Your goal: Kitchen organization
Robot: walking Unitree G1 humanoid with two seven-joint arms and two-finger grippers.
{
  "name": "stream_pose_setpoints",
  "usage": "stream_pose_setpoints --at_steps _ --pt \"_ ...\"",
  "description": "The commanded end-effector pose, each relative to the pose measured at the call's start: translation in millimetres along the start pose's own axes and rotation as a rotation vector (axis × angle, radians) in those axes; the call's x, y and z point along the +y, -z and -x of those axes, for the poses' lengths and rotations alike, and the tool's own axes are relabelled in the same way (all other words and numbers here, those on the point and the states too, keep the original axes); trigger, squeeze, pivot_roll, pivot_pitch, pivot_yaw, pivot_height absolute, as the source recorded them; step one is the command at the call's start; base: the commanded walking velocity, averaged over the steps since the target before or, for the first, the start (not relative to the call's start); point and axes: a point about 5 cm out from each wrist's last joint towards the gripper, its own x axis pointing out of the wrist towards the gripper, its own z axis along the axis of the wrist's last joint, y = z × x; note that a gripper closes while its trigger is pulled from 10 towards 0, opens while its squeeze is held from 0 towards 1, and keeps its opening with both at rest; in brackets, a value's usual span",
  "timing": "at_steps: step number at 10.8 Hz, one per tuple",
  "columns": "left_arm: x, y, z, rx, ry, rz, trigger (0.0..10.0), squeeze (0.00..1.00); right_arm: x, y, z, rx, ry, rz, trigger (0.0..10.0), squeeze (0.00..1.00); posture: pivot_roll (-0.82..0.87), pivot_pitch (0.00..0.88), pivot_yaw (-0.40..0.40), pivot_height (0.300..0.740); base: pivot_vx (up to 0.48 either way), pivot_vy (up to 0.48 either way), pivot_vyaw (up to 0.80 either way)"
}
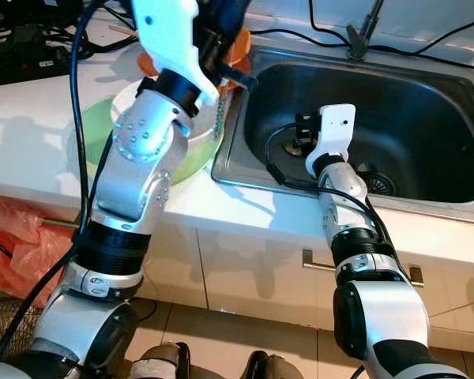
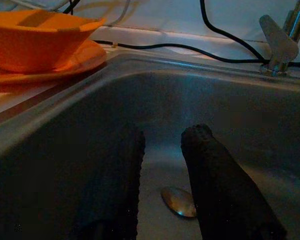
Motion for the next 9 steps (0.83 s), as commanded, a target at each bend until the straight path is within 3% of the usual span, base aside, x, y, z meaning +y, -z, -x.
stream_pose_setpoints --at_steps 1,7,8,9 --pt "-3.6 1.2 0.0 0.001 0.013 -0.034 10.0 0.00 -1.7 3.9 1.5 0.020 0.005 -0.001 10.0 0.00 0.22 0.136 -0.071 0.740 0.000 0.000 0.00" --pt "-5.2 10.3 0.4 0.054 0.025 -0.196 10.0 0.00 -1.2 5.3 1.8 0.027 0.005 -0.001 10.0 0.00 0.21 0.143 -0.070 0.740 0.000 0.000 0.00" --pt "-7.4 9.8 0.0 0.048 0.031 -0.188 10.0 0.00 -1.3 5.6 2.0 0.027 0.007 -0.001 10.0 0.00 0.21 0.142 -0.070 0.740 0.000 0.000 0.00" --pt "-8.2 6.7 -0.4 0.018 -0.002 -0.003 10.0 0.00 -1.4 5.6 2.1 0.026 0.008 -0.001 10.0 0.00 0.21 0.142 -0.069 0.740 0.000 0.000 0.00"
